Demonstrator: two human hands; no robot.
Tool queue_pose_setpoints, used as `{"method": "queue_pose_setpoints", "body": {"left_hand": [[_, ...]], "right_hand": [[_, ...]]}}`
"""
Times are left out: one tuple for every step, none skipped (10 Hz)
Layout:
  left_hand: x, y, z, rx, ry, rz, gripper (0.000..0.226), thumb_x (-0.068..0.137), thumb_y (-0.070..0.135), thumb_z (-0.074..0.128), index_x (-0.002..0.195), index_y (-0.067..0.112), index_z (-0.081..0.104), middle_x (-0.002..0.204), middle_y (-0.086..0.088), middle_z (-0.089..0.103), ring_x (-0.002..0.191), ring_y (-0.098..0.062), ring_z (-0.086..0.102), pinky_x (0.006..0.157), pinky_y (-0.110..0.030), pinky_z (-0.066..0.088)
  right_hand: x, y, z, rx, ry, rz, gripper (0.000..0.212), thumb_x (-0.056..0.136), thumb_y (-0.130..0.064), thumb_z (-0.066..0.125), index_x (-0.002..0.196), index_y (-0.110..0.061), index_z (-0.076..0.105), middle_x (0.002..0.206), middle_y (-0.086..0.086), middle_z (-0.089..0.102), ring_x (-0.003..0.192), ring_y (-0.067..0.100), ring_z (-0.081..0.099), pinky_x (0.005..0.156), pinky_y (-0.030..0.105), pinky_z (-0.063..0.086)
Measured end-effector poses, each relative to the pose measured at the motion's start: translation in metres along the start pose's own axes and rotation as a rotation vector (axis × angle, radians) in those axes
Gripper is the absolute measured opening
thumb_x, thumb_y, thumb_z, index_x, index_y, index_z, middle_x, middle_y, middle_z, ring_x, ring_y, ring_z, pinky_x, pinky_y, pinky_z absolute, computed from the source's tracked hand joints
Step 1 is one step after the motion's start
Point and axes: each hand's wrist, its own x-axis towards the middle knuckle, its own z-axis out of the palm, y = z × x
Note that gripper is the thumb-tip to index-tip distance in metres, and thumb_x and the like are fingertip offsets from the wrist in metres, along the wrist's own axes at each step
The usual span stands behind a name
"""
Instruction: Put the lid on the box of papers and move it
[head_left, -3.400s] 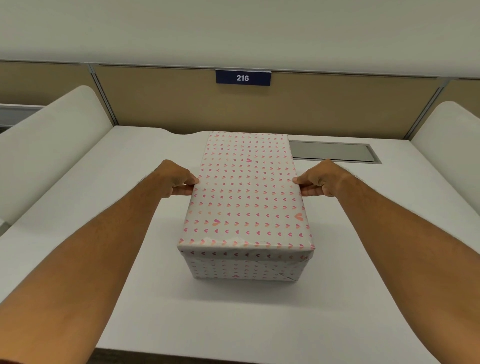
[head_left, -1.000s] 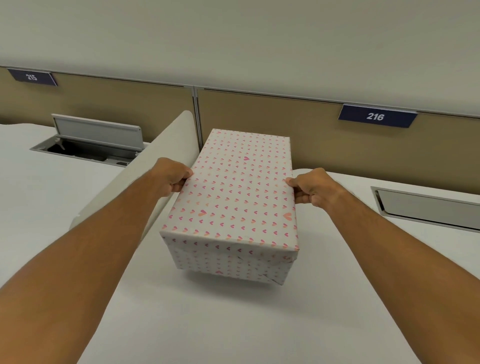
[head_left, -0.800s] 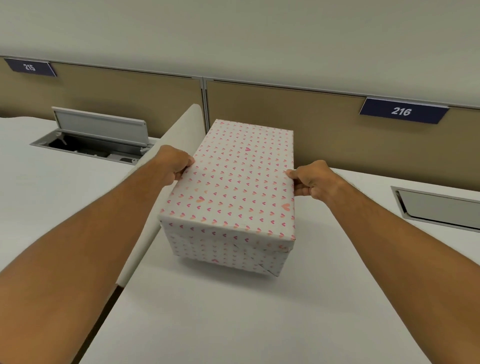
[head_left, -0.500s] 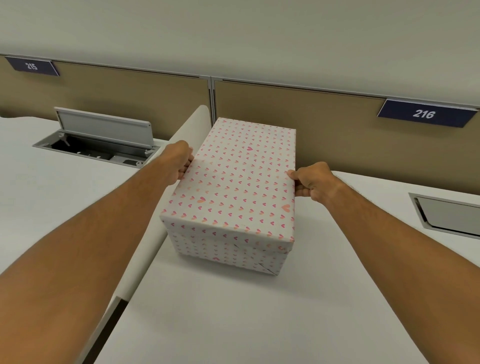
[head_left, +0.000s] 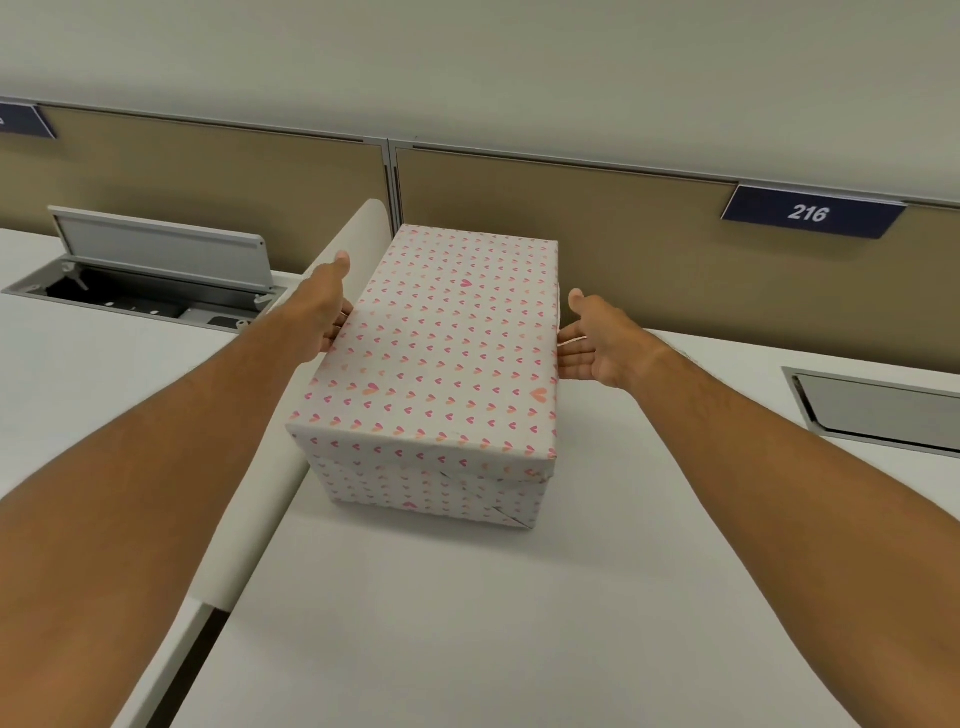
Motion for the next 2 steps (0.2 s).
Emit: {"method": "queue_pose_setpoints", "body": {"left_hand": [[-0.003, 0.000, 0.003, 0.030, 0.032, 0.029, 0.081, 0.093, 0.068, 0.024, 0.137, 0.003, 0.044, 0.142, -0.014, 0.049, 0.122, -0.031, 0.048, 0.108, -0.044, 0.034], [-0.014, -0.002, 0.012, 0.210, 0.196, 0.133, 0.080, 0.092, 0.068, 0.029, 0.142, 0.008, 0.042, 0.149, -0.013, 0.045, 0.129, -0.035, 0.046, 0.108, -0.047, 0.035]], "right_hand": [[-0.004, 0.001, -0.002, 0.002, -0.014, 0.022, 0.062, 0.093, -0.062, 0.036, 0.112, -0.005, 0.053, 0.095, 0.013, 0.067, 0.078, 0.028, 0.070, 0.052, 0.035, 0.059], [-0.006, 0.006, -0.002, 0.000, 0.025, 0.019, 0.067, 0.092, -0.065, 0.031, 0.120, -0.008, 0.051, 0.116, 0.017, 0.063, 0.095, 0.033, 0.067, 0.074, 0.044, 0.056]]}}
